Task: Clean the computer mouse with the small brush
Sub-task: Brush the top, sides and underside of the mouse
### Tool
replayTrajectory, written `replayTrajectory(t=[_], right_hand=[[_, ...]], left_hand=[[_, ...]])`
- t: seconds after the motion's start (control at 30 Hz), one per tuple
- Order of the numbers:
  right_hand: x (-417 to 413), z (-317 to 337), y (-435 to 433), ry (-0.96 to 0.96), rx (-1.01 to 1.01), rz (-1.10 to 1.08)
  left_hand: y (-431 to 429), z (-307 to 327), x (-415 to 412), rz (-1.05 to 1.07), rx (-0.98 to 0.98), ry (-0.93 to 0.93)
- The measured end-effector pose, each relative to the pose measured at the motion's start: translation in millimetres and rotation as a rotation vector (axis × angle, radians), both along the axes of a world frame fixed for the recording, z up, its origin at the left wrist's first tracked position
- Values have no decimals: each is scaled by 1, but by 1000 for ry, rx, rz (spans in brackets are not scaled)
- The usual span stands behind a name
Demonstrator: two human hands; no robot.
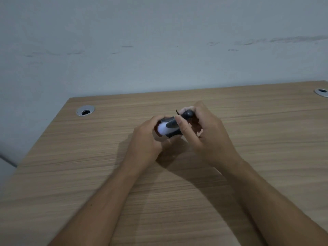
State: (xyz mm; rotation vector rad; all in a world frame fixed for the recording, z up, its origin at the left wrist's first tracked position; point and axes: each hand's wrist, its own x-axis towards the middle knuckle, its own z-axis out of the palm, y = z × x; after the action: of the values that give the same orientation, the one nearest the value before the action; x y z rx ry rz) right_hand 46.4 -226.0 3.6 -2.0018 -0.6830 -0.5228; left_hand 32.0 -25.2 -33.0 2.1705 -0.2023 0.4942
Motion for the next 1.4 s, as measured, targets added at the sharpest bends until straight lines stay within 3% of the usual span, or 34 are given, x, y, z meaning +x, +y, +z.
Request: replayTrajectory(t=[0.1,0.3,0.43,0.6,0.83,0.93,1.07,1.3,1.4], right_hand=[[12,-8,-7,5,-38,-86],[31,-8,-33,94,-35,-247],[14,5,-21,143,147,-149],[5,-4,-1,111,-28,-30],[32,-16,-28,215,-42,-236],[36,-14,-33,246,52,-287],[25,-4,-23,259,281,-187],[35,-17,-24,234,66,-310],[33,-13,-28,251,148,-334]], left_hand=[[2,3,-2,45,-2,0],[0,8,-5,80,-250,65],[0,3,-1,48,-205,96],[5,-6,3,23,-197,132],[8,-8,6,-58,-507,138],[8,-8,6,-66,-469,145],[4,-7,4,-111,-379,145],[7,-2,1,-120,-371,126],[3,-2,1,-117,-363,133]])
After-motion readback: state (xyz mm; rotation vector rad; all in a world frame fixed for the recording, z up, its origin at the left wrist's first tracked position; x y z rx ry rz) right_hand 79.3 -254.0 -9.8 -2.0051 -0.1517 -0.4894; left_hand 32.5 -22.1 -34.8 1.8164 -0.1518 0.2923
